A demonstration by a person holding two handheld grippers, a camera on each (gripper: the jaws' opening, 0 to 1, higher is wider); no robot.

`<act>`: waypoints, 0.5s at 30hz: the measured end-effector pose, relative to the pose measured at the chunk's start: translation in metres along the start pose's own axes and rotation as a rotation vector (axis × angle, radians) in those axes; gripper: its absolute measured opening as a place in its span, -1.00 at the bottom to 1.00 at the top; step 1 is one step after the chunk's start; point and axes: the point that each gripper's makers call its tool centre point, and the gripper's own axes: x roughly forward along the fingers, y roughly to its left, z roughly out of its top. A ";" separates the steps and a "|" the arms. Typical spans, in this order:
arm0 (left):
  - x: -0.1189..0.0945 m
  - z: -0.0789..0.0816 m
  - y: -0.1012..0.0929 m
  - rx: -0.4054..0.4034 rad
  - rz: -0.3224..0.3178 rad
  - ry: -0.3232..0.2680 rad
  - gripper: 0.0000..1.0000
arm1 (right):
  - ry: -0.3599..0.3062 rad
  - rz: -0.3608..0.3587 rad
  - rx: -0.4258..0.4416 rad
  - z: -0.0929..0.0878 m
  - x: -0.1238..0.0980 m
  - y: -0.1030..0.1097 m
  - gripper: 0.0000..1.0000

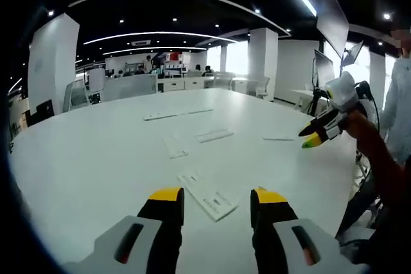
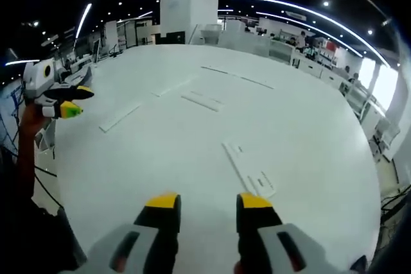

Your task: Locate the socket holder cover, grip the socket holder cover, clip it into the socket holder slot.

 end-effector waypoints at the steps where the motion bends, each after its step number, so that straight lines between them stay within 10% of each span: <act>1: 0.001 0.001 -0.001 0.003 -0.004 0.000 -0.16 | 0.003 0.000 -0.001 0.000 0.000 -0.002 -0.28; 15: 0.027 0.005 -0.025 0.042 -0.067 0.026 -0.17 | 0.042 0.024 -0.056 0.005 0.005 -0.019 -0.28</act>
